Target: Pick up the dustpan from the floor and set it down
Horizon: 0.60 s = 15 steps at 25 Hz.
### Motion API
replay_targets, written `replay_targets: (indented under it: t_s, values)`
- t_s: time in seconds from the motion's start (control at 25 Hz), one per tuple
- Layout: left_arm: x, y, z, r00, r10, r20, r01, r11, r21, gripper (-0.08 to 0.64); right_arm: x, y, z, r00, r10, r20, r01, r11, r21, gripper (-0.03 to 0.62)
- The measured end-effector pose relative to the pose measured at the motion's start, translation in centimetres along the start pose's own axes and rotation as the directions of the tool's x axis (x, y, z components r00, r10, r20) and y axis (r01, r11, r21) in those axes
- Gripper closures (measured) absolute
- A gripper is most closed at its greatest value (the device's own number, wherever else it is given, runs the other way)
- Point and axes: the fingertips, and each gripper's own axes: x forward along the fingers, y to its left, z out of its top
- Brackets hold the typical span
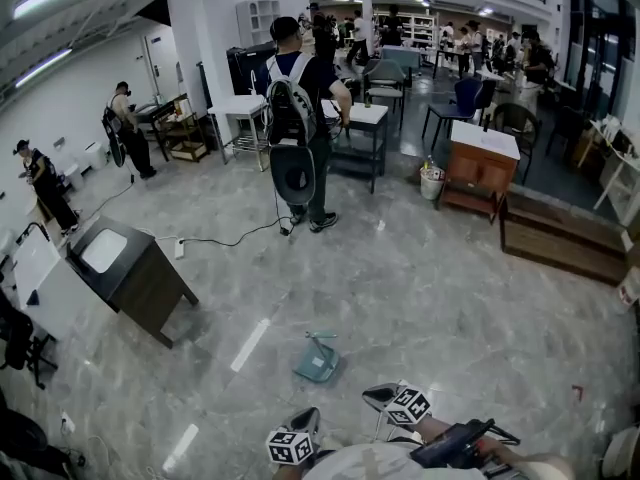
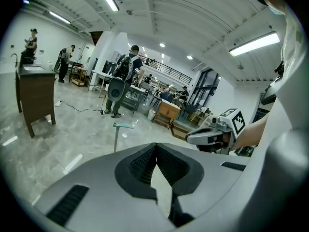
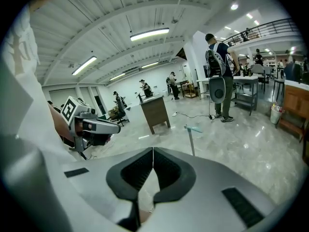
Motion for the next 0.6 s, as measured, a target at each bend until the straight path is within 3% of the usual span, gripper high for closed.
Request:
replay_targets:
  t_s: [0.4,0.6]
  values:
    - [0.3,4.3,3.1,0.999,-0.03,0.037,0.029,1.0,0.011,0.548,3.3,-1.6,5.0,0.997,-0.071,0.038,0.073,0.997,-0.035,0.574]
    - [-0.2,6.1,2.6,0.999,-0.025,0.029,0.025,1.0,-0.016,0.548,3.3,-2.7,4.6,0.992,-0.124,0.028,0.125,0.992,-0.006,0.574]
